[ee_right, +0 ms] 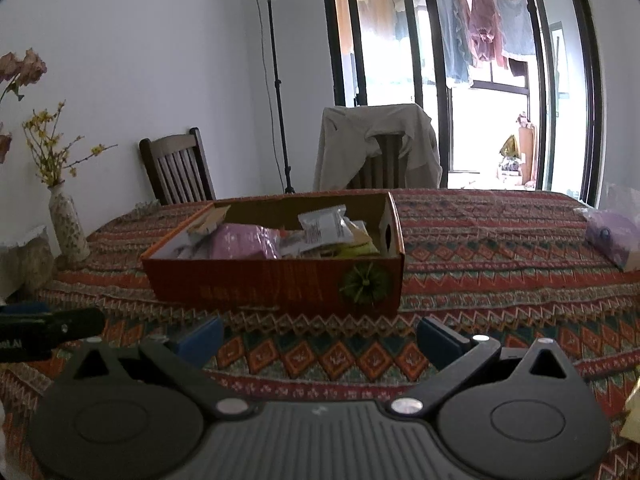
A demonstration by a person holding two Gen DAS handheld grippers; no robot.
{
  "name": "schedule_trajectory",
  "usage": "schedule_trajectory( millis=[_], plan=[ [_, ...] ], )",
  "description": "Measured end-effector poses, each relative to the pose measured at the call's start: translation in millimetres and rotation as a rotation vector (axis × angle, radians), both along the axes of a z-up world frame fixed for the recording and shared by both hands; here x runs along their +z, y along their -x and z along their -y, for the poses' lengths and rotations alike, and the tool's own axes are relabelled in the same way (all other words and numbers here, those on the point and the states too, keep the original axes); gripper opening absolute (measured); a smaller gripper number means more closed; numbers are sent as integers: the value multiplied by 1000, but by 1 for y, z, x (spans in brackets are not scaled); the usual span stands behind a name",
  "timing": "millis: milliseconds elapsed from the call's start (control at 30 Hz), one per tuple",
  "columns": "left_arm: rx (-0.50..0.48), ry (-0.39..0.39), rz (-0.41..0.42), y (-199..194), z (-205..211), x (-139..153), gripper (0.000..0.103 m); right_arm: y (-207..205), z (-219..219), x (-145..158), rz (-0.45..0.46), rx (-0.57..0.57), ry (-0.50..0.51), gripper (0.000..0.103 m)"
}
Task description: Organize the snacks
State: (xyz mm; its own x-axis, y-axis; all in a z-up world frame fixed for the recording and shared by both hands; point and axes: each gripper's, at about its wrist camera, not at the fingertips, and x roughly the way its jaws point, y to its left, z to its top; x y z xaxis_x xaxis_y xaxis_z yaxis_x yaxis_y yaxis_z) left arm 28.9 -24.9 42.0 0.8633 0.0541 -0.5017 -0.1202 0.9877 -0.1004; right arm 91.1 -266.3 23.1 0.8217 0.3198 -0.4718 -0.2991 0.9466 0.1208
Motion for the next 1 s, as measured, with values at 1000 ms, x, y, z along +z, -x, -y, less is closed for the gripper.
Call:
schedule_trajectory(
  millis=[1000],
  plan=[
    [10, -5, -24, 7, 2, -8, 103, 9, 1, 2, 1, -2, 7, 103]
  ],
)
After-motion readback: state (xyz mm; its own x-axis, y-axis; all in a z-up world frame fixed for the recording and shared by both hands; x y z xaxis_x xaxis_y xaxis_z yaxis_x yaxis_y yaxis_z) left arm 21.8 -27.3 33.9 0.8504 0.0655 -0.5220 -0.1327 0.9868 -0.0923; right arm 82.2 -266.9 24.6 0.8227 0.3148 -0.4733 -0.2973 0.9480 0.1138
